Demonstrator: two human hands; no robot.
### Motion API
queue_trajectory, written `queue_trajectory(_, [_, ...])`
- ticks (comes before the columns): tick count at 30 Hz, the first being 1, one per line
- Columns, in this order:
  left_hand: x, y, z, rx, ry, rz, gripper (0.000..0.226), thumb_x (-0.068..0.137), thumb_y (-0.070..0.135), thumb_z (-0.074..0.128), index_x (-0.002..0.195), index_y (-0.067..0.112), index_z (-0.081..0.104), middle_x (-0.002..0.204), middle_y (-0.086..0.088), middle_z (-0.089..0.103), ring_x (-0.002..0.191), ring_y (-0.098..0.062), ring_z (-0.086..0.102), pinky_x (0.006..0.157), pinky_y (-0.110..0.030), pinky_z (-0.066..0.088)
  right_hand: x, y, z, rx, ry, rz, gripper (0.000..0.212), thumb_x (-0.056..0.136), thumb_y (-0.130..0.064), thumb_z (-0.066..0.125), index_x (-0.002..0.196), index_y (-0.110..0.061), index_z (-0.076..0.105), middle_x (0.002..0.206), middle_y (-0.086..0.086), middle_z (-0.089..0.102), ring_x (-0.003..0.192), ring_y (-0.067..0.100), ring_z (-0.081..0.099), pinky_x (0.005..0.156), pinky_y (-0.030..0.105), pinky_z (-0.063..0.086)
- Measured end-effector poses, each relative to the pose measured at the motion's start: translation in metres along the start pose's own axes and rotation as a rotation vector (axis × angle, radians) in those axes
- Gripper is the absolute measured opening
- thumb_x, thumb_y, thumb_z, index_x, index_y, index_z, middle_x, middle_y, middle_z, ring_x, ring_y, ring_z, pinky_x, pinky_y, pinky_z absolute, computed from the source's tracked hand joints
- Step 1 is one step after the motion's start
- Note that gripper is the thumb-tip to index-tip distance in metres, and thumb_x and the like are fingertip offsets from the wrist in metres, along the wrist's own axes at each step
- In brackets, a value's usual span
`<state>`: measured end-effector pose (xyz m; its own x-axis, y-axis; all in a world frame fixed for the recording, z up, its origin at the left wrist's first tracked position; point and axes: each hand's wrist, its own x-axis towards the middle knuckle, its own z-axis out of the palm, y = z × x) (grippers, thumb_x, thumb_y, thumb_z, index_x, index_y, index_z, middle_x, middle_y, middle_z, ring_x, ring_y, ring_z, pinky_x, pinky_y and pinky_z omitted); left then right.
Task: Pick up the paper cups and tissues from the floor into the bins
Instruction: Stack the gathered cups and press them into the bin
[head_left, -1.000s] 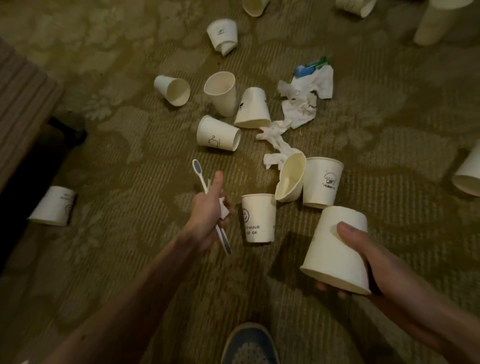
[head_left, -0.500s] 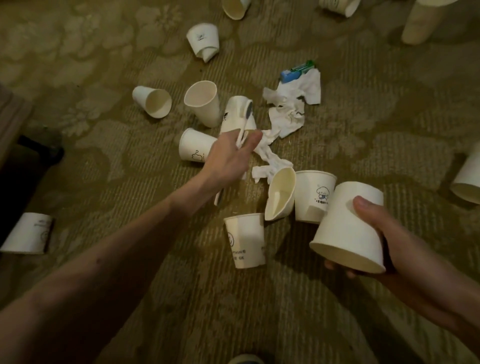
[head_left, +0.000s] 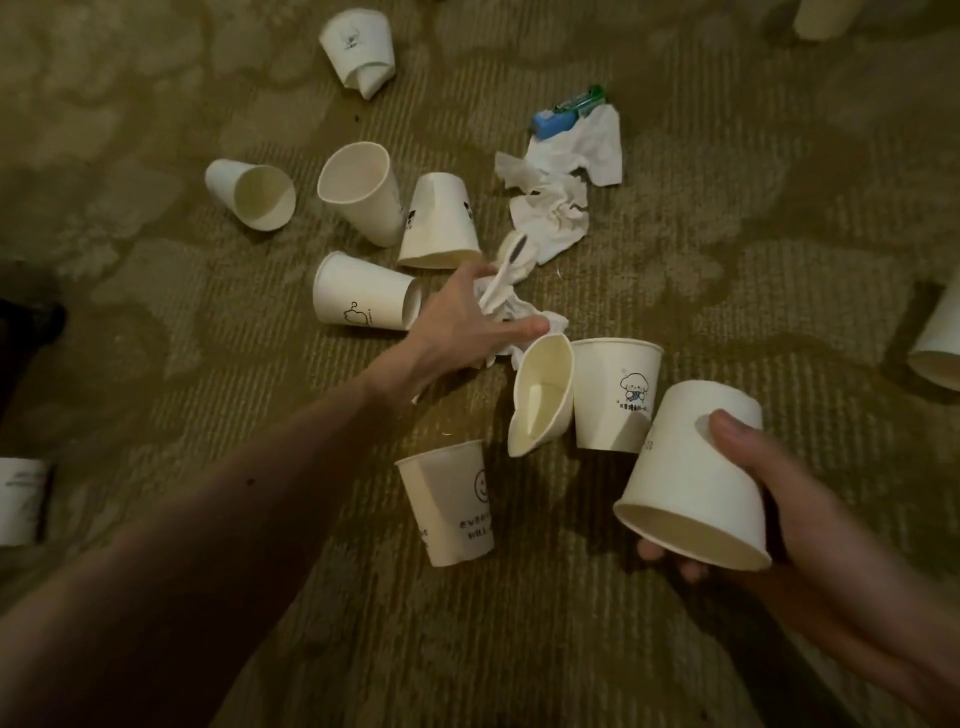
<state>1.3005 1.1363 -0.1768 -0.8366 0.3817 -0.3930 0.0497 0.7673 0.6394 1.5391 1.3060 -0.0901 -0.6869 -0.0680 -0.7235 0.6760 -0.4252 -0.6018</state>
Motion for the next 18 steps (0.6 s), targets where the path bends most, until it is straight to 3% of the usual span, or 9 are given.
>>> queue_trajectory(4, [-0.007,-0.004,0.007,0.251,0.054,0.126,0.070,0.059,0.068,0.068,0.111,0.023,0.057,0.092,0.009,0.061,0.081,-0.014,0.059,0.067,-0.027,0.043,0.010,-0.002,0.005,-0.004,0.078,0.039,0.060,0.072,-0.058,0.057,0.111,-0.014,0.065,0.093,0.034,0.068,0.072,0.042,0.065,0.059,0.038,0.042])
queue_trajectory(6, [-0.007,-0.004,0.010,0.269,0.068,0.127,0.048,0.066,0.065,0.071,0.083,0.022,0.060,0.075,0.008,0.062,0.069,-0.015,0.058,0.056,-0.028,0.039,0.012,-0.002,0.005,0.043,0.109,0.076,0.059,0.080,-0.054,0.053,0.116,-0.009,0.062,0.094,0.035,0.067,0.071,0.044,0.062,0.056,0.038,0.042])
queue_trajectory(8, [-0.007,-0.004,0.009,0.264,0.064,0.108,0.046,0.070,0.063,0.074,0.066,0.023,0.052,0.063,0.007,0.057,0.058,-0.012,0.054,0.049,-0.027,0.035,0.012,-0.002,0.005,0.025,0.089,0.055,0.054,0.074,-0.058,0.055,0.107,-0.018,0.068,0.093,0.034,0.068,0.073,0.041,0.066,0.058,0.038,0.043])
queue_trajectory(10, [-0.008,-0.003,0.005,0.167,0.026,0.058,0.051,0.066,0.068,0.073,0.067,0.020,0.054,0.062,0.002,0.061,0.054,-0.013,0.053,0.048,-0.029,0.041,0.008,-0.002,0.005,0.032,0.093,0.023,0.048,0.069,-0.061,0.056,0.093,-0.023,0.073,0.091,0.033,0.069,0.073,0.039,0.067,0.060,0.038,0.042])
queue_trajectory(14, [-0.016,-0.005,-0.005,-0.095,-0.022,-0.046,0.047,0.067,0.058,0.078,0.073,0.013,0.065,0.056,0.005,0.066,0.048,-0.006,0.058,0.047,-0.026,0.049,0.005,0.002,0.000,0.023,0.089,-0.002,0.055,0.067,-0.060,0.058,0.106,-0.022,0.063,0.091,0.029,0.071,0.073,0.037,0.069,0.059,0.037,0.044])
queue_trajectory(18, [-0.024,-0.004,-0.011,-0.187,0.080,-0.099,0.047,0.069,0.053,0.081,0.082,0.010,0.069,0.067,0.001,0.071,0.053,-0.006,0.063,0.045,-0.021,0.048,0.001,0.001,-0.001,0.039,0.081,-0.034,0.057,0.062,-0.061,0.061,0.106,-0.025,0.062,0.092,0.025,0.072,0.073,0.035,0.070,0.056,0.037,0.046])
